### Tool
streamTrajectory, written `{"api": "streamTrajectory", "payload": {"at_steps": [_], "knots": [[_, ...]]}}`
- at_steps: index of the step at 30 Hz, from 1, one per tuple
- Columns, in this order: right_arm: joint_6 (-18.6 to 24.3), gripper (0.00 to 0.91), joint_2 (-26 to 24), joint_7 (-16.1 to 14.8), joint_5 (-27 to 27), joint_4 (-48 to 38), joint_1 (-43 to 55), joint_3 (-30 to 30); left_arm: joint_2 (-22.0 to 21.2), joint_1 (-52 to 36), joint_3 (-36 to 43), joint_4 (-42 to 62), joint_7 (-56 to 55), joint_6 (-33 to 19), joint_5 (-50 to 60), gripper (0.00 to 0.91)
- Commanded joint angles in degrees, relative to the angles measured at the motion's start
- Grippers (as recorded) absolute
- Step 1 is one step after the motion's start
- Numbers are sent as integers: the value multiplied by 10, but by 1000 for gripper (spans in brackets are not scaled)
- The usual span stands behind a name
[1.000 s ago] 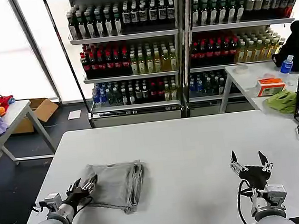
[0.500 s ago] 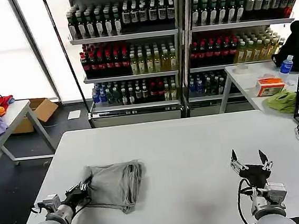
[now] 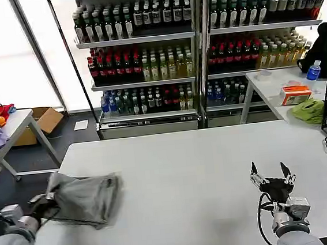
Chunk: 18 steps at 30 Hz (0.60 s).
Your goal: Fold and organize the clothes.
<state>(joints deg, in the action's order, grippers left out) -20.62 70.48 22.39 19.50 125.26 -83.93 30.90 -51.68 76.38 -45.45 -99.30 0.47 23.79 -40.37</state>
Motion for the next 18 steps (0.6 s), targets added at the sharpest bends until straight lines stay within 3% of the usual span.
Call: {"api": "streamTrajectory", "payload": {"at_steps": [1, 10, 18], "knots": [[1, 907, 2, 0, 0, -7, 9, -9, 120, 0, -143, 23, 10, 1, 11, 0], [0, 907, 5, 1, -1, -1, -3, 5, 31, 20, 4, -123, -3, 19, 45, 0], [-3, 907, 21, -1, -5, -2, -20, 24, -2, -29, 187, -235, -80, 52, 6, 0]]}}
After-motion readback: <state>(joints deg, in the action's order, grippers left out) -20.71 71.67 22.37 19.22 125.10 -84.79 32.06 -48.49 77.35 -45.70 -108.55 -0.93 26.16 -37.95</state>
